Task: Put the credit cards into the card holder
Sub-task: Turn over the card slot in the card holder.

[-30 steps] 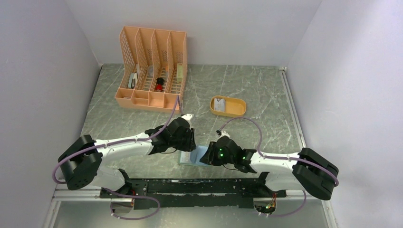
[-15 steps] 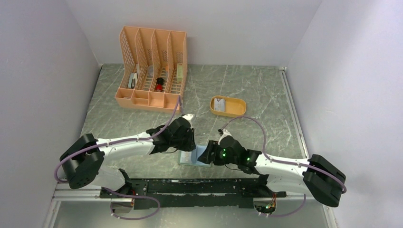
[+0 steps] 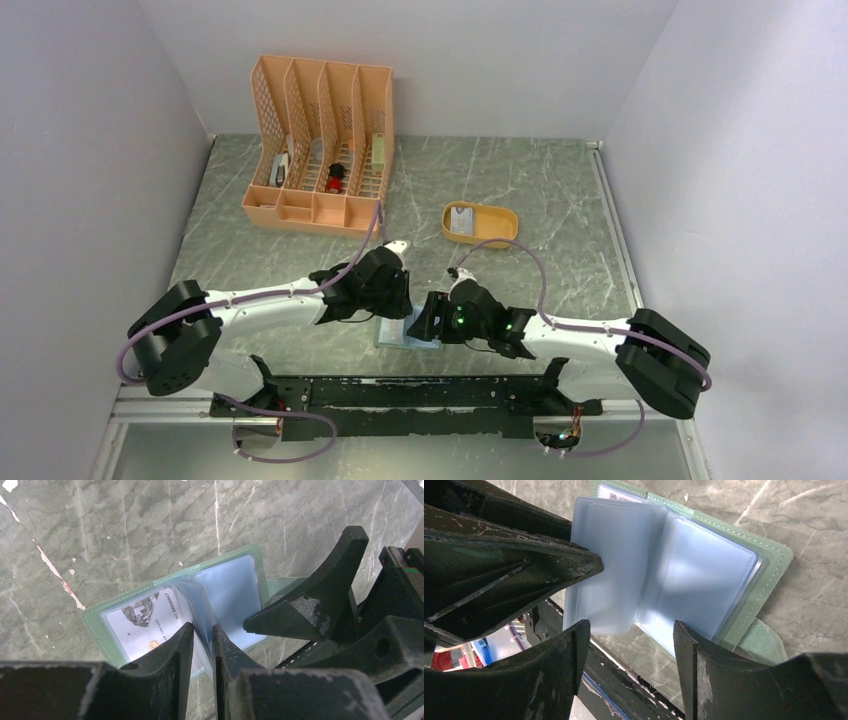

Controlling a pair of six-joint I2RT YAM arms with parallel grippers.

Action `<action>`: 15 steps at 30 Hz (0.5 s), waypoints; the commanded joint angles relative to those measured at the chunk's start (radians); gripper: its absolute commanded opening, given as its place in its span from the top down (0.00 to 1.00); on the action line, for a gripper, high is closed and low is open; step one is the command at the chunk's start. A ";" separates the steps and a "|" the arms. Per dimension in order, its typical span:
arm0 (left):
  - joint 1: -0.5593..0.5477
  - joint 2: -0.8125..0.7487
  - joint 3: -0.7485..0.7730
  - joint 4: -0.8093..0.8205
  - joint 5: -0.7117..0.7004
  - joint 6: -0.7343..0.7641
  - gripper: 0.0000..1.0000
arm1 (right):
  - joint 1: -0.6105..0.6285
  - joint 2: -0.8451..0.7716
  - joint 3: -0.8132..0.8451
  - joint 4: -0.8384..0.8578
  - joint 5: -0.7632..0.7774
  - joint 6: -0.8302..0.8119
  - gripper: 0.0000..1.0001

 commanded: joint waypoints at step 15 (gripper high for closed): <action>-0.014 0.031 0.031 0.035 0.037 0.014 0.76 | 0.015 -0.006 0.039 0.034 0.022 0.005 0.30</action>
